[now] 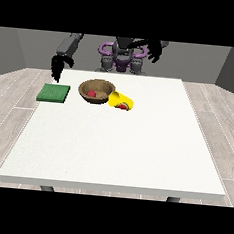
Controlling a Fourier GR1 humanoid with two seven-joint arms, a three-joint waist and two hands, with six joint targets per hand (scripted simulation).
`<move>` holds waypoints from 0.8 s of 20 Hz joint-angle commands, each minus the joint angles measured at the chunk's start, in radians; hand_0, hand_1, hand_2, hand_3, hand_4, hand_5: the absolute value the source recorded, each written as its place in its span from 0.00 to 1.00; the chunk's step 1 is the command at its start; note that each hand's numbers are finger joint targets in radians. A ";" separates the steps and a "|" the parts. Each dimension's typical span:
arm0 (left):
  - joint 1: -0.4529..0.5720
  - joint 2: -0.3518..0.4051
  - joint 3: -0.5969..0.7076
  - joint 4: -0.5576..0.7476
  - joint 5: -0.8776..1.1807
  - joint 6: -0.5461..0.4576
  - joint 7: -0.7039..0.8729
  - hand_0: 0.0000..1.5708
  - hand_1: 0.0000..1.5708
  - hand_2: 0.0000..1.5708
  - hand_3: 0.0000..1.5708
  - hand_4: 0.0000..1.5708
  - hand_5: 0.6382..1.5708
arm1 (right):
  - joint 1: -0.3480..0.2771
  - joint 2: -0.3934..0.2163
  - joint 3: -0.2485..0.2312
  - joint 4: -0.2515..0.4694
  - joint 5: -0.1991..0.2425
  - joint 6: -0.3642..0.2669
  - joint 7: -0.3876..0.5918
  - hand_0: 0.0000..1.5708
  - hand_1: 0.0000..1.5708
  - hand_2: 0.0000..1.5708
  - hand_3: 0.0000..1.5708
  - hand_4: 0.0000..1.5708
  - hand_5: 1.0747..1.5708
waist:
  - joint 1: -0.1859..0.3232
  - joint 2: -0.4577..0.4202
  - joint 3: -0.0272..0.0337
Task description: Pick the cup and pour the ball into the bowl, then pick the bowl and place it on the pad
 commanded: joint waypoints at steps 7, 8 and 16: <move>-0.017 0.294 0.394 -0.081 0.595 -0.523 -0.106 0.00 0.00 0.00 0.00 0.21 0.92 | 0.016 0.115 -0.003 -0.047 0.032 -0.169 -0.056 0.00 0.00 0.00 0.00 0.00 1.00 | 0.152 0.066 0.0112; -0.021 0.342 0.443 -0.048 0.641 -0.571 -0.095 0.00 0.00 0.00 0.00 0.22 0.92 | 0.028 0.116 0.006 -0.056 0.024 -0.144 -0.050 0.00 0.00 0.00 0.00 0.00 1.00 | 0.124 0.062 0.0119; 0.002 0.511 0.590 0.031 0.766 -0.725 -0.113 0.00 0.00 0.00 0.00 0.18 0.93 | -0.075 0.125 0.006 0.137 0.031 -0.125 -0.183 0.00 0.00 0.00 0.00 0.00 0.99 | 0.077 0.128 0.0148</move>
